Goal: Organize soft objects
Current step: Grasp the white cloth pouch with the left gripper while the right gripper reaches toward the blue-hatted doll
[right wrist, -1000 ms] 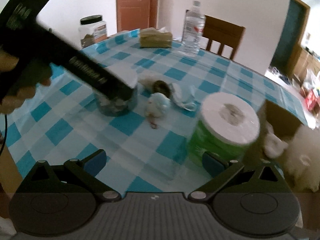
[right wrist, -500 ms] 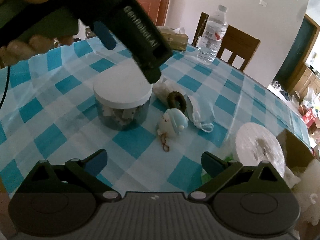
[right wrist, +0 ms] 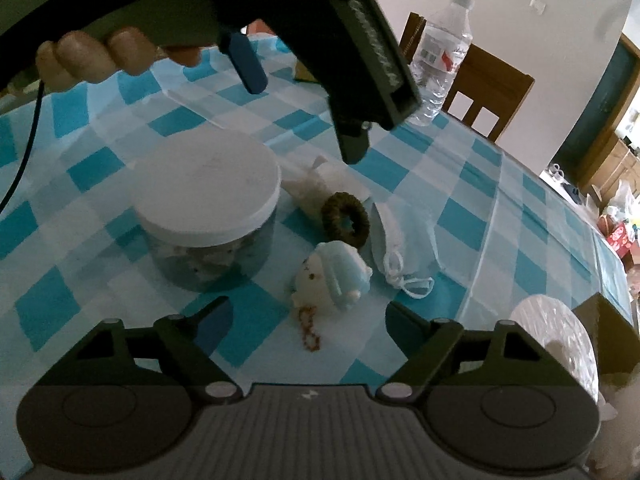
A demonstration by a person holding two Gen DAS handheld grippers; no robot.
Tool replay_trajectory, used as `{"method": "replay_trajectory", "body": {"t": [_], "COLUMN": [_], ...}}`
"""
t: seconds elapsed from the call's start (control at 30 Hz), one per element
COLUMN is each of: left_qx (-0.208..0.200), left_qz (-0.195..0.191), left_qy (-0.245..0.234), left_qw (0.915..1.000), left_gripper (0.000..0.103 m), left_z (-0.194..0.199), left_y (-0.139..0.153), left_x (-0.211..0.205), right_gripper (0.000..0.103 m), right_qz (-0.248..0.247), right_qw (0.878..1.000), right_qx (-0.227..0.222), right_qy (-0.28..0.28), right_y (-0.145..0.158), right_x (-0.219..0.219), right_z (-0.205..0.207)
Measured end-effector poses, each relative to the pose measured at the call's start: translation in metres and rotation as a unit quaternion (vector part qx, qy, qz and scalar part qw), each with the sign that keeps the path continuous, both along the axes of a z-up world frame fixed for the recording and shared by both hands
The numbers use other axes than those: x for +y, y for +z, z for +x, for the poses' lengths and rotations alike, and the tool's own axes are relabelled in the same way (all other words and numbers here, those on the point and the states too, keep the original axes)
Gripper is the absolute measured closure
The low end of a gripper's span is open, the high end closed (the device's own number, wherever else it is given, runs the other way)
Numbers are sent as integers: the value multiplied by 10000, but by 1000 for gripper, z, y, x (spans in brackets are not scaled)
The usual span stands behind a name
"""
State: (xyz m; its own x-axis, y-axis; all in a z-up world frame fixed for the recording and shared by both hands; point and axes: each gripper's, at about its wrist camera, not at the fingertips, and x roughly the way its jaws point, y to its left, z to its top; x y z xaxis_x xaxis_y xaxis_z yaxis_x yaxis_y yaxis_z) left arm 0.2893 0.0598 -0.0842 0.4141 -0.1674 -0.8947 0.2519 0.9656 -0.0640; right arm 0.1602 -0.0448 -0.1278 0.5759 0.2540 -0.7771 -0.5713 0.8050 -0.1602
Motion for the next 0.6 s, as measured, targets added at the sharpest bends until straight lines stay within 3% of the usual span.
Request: {"method": "replay_trajectory", "body": {"t": [0.17,0.3,0.6], "left_qx": [216,418,922], "left_qz": [-240,-405,-498], "left_qy": [174,291,406], "left_qw": [9993,9979,9937], "left_gripper": [17,20,35], "left_z": [24,39,52], "left_y": [-13,-24,-52], "left_x": [0,0,-4], "right_gripper": [20,23,31], "right_qz": [14,62,128], "right_qw": [10000,9999,9998], "right_qx": [29,86,166], "right_qy": [58,31,-47], "right_y": [-6,-10,-16], "right_x": [2,1,-1], "right_z": [11,19,31]}}
